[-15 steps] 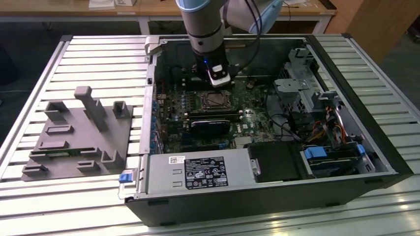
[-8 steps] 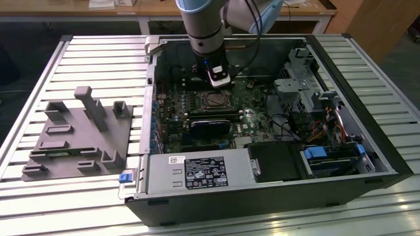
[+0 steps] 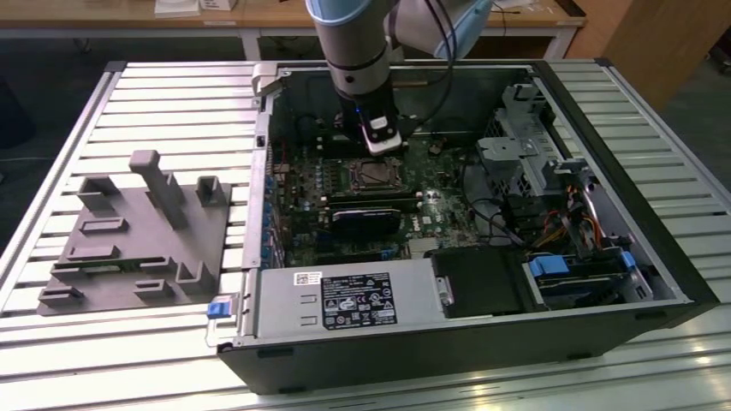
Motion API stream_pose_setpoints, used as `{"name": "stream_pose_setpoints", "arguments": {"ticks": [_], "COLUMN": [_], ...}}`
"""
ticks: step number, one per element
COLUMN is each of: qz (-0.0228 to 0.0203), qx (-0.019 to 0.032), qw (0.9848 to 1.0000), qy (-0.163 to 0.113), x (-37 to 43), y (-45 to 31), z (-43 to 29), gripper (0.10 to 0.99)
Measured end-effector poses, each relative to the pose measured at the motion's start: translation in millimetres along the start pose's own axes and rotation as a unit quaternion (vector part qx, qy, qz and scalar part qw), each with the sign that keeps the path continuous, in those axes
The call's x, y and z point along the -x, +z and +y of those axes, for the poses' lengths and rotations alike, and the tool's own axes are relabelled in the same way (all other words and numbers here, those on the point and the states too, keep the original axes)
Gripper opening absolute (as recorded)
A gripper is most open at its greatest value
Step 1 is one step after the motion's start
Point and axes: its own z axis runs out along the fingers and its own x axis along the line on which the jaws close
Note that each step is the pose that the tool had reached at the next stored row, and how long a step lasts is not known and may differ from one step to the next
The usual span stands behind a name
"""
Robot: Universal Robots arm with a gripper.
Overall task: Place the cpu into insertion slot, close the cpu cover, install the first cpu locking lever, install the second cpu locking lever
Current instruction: 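Install the first cpu locking lever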
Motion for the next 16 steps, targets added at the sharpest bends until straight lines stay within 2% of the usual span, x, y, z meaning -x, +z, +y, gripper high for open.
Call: {"name": "stream_pose_setpoints", "arguments": {"ticks": [10, 16], "qz": [0.0004, 0.0004], "qx": [0.0008, 0.0009], "qw": [1.0, 1.0], "qy": [0.0, 0.0], "x": [1.1, 3.1], "y": [0.4, -11.5], "z": [-2.0, 0.8], "gripper": [0.106, 0.106]}}
